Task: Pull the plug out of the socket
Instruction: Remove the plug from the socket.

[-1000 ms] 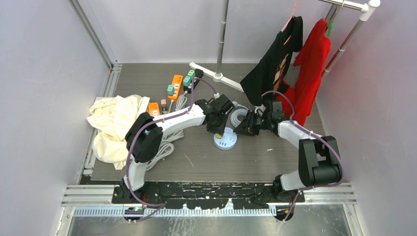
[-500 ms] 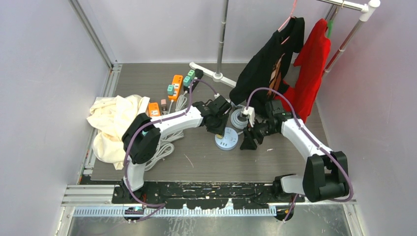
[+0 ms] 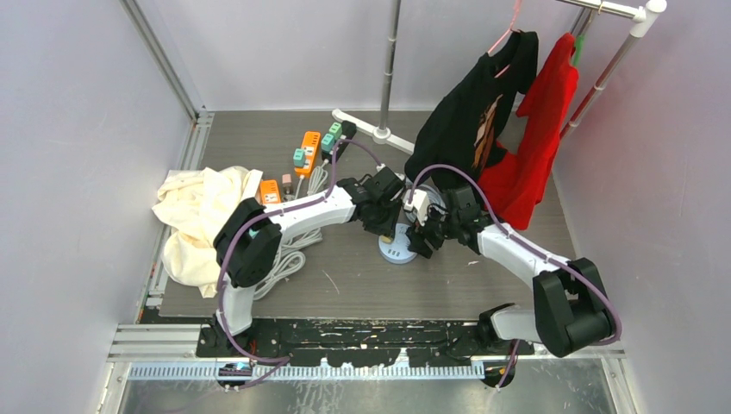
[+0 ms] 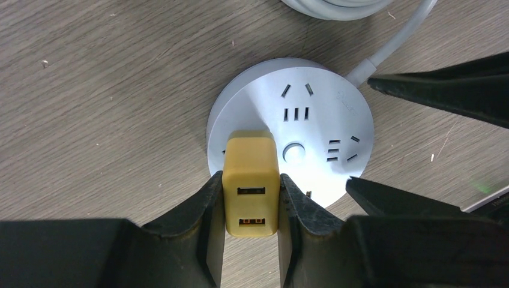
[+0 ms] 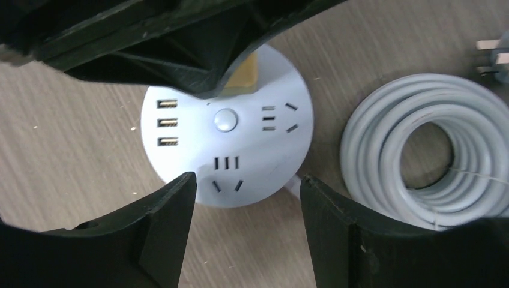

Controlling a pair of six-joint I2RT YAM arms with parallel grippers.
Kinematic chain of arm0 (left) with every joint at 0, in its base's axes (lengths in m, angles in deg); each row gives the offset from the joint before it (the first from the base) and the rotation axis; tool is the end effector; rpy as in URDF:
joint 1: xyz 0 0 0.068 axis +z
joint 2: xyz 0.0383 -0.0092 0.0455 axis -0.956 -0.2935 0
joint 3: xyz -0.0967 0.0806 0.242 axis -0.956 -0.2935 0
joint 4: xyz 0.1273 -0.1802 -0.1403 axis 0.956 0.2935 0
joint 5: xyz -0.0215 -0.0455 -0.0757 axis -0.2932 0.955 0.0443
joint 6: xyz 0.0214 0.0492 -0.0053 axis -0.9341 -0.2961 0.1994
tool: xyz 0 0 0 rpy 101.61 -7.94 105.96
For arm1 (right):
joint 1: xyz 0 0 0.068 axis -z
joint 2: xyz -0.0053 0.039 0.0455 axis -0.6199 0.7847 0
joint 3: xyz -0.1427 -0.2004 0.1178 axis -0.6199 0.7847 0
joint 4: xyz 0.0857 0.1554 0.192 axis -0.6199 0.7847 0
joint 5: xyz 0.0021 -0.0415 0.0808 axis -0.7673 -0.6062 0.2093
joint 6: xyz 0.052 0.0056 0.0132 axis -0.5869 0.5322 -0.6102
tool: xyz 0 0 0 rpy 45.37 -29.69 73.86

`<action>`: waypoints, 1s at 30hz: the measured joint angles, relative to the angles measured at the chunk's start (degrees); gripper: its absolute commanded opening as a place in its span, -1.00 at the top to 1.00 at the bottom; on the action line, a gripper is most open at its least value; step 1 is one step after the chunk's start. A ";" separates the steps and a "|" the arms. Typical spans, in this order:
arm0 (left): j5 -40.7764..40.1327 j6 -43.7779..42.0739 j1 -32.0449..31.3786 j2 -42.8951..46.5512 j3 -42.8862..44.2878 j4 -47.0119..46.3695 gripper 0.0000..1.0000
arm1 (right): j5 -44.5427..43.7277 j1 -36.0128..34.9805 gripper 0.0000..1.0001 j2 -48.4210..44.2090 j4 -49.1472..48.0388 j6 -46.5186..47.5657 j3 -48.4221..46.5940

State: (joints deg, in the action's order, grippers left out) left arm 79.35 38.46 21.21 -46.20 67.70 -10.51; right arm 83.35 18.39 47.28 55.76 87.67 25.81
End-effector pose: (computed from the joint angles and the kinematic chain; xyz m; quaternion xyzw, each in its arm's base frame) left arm 0.2611 -0.3317 0.2080 0.1596 0.9538 -0.1766 0.1831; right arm 0.2222 0.1006 0.1853 -0.4905 0.7674 0.2192 0.3501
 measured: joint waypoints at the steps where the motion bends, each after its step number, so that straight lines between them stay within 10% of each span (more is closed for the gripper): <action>1: 0.24 0.00 0.00 0.00 -0.04 -0.15 1.00 | -0.42 -0.04 -0.34 0.15 -0.72 0.07 0.00; 14: 4.46 0.59 0.81 2.82 -6.86 -9.92 1.00 | -1.18 -0.46 -0.34 -0.46 -3.08 0.33 2.36; 30: 18.21 14.14 5.66 4.79 -19.19 -31.52 1.00 | 9.46 18.75 -0.45 -5.77 0.48 -51.63 -2.54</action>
State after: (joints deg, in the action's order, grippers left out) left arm 97.56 52.60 26.87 -41.41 48.51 -42.02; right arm 92.82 37.14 41.51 56.24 36.05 23.28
